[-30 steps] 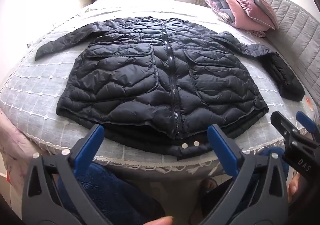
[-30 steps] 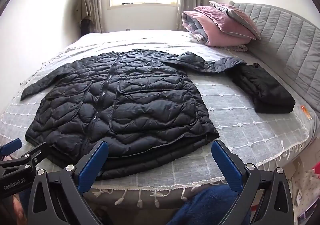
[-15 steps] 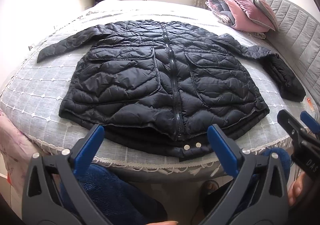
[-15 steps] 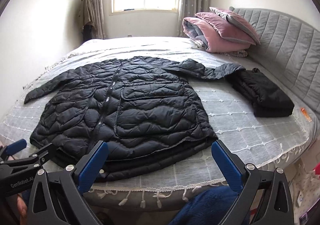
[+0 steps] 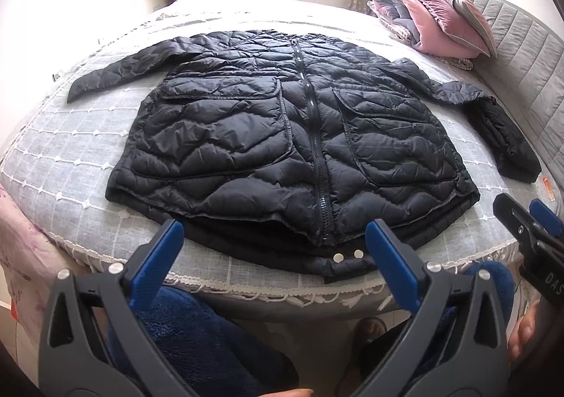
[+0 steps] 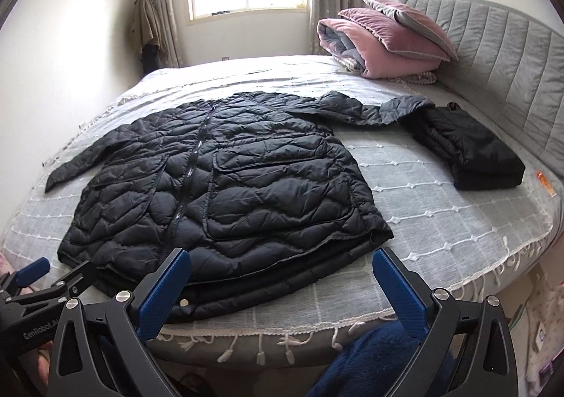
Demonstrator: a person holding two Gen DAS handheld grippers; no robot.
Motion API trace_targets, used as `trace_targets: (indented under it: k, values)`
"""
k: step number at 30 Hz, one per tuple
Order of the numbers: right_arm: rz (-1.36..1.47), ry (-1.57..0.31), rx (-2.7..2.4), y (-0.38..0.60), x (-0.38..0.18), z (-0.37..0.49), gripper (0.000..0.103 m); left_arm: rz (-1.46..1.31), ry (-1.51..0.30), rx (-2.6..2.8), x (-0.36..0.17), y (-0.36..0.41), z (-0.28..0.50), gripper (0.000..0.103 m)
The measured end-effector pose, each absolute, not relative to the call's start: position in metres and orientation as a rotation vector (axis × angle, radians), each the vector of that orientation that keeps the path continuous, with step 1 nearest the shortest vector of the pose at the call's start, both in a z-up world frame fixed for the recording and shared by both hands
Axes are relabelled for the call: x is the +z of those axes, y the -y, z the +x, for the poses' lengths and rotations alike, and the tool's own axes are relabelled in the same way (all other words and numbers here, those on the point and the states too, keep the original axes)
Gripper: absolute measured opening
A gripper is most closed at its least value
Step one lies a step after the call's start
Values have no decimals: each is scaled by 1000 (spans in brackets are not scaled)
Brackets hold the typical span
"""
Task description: Fold large clothes
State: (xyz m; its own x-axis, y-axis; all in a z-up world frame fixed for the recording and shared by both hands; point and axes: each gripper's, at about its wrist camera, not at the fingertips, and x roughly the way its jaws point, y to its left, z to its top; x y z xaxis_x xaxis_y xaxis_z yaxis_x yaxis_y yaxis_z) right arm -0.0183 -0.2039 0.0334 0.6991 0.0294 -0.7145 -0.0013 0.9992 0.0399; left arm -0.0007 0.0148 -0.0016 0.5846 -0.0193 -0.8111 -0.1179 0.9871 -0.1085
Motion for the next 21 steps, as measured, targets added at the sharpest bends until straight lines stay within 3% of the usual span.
trace_targets:
  k: [21]
  values:
    - [1,-835,-10,205,19,-12,103,-170,-936,95,-13,-34,0,103]
